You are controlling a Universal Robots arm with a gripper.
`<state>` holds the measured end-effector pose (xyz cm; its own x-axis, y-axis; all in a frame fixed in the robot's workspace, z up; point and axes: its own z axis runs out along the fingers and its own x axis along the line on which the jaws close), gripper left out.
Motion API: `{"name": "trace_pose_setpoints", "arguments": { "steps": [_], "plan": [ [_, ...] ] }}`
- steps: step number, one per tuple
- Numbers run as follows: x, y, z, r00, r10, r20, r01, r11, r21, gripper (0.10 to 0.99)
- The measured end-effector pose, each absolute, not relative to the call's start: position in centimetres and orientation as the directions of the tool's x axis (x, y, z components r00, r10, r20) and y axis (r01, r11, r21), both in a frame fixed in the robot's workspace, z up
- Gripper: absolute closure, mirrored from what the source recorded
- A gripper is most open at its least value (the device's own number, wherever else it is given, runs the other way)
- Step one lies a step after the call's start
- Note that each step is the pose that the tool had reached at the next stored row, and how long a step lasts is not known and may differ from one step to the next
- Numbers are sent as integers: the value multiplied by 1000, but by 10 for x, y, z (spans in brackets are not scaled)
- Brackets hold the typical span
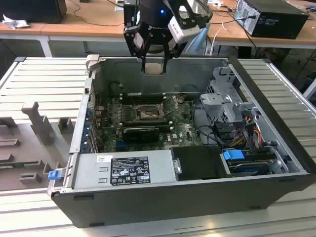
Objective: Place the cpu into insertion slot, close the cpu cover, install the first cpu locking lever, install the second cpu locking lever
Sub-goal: 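Place the cpu into insertion slot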
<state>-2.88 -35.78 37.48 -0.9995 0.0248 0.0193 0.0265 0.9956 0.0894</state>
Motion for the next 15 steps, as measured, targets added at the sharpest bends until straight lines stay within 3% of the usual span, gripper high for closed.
{"name": "trace_pose_setpoints", "arguments": {
  "steps": [15],
  "plan": [
    [-29,-358,374,-996,82,19,83,993,88,557]
  ]
}}
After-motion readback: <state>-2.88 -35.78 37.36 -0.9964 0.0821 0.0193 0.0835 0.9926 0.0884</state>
